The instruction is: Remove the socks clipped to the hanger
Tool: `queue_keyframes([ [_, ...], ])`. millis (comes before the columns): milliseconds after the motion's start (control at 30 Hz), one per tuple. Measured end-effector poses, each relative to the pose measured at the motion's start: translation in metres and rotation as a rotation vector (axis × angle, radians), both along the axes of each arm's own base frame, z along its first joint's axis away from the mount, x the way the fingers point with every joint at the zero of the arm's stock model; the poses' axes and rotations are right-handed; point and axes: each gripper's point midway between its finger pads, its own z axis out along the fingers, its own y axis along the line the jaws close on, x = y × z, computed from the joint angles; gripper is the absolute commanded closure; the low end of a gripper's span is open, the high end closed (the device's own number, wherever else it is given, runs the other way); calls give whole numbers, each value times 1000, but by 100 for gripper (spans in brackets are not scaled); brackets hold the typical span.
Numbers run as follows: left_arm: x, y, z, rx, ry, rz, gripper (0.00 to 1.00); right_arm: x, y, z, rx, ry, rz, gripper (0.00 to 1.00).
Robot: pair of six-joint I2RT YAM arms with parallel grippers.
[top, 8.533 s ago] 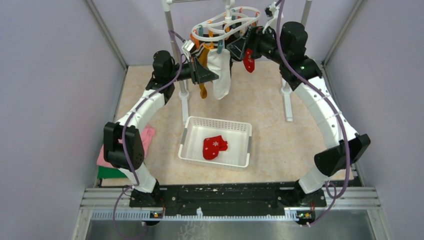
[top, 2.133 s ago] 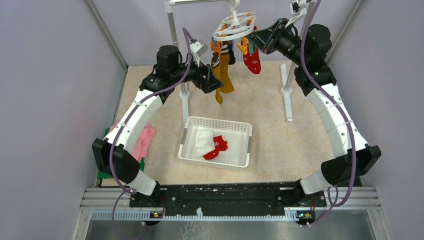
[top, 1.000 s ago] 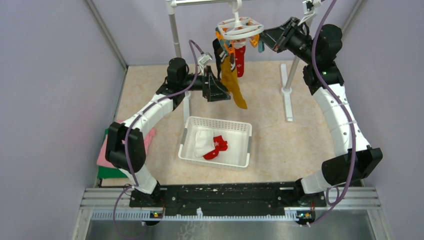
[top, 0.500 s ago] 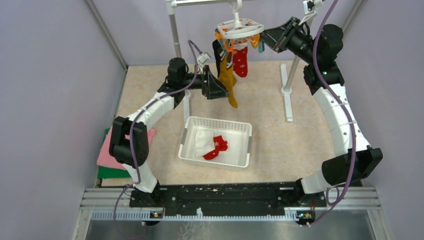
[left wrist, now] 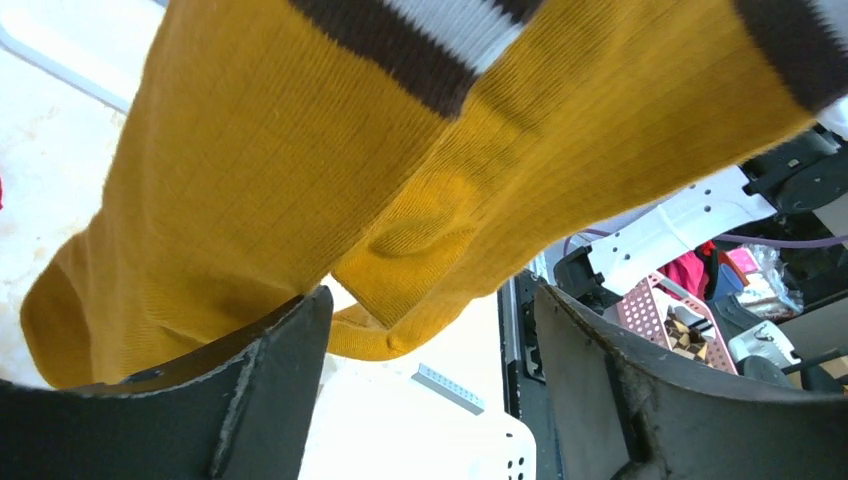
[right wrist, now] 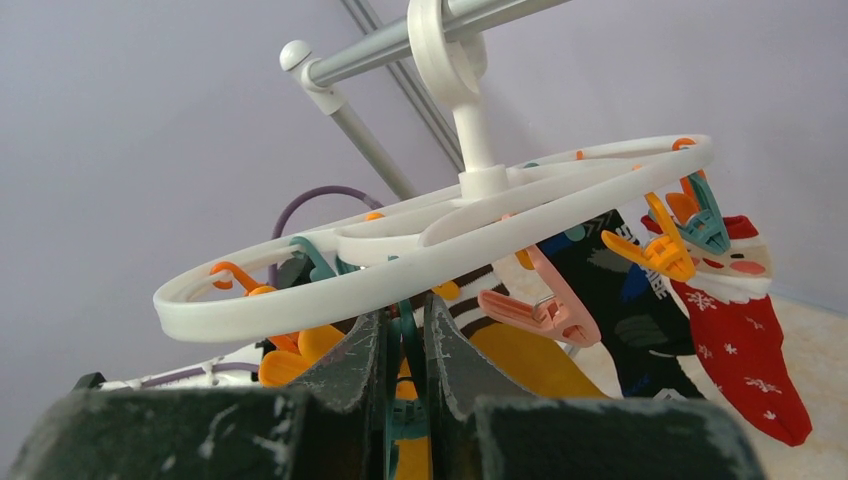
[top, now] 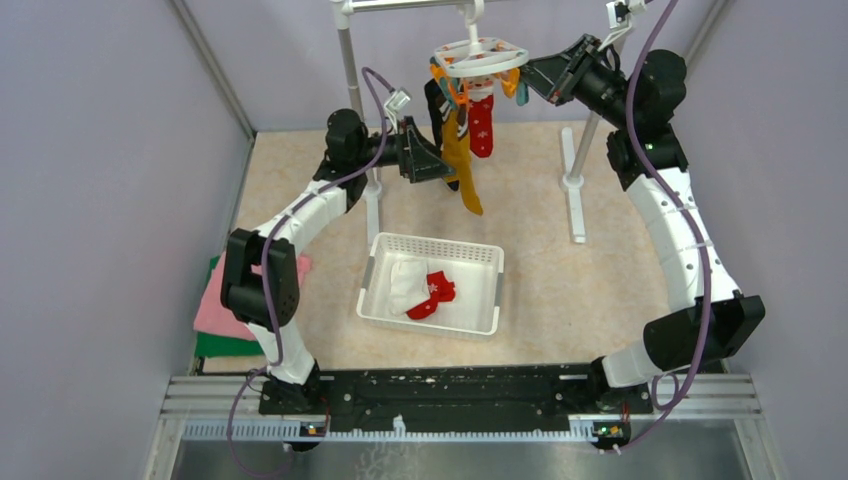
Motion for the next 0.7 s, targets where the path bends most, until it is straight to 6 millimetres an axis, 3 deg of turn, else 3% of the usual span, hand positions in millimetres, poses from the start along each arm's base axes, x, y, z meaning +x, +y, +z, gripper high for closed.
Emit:
queue_keyframes([
  [100, -4, 2, 11, -28, -3, -20, 38, 0, 0, 0, 0, 0, 0, 96],
  [367, -15, 3, 23, -61, 10, -70, 44, 0, 0, 0, 0, -1, 0, 94],
  [567, -16, 3, 23, -64, 33, -73, 77, 0, 0, 0, 0, -1, 0, 91],
  [700, -12, 2, 20, -54, 38, -46, 100, 0, 0, 0, 0, -1, 0, 78],
])
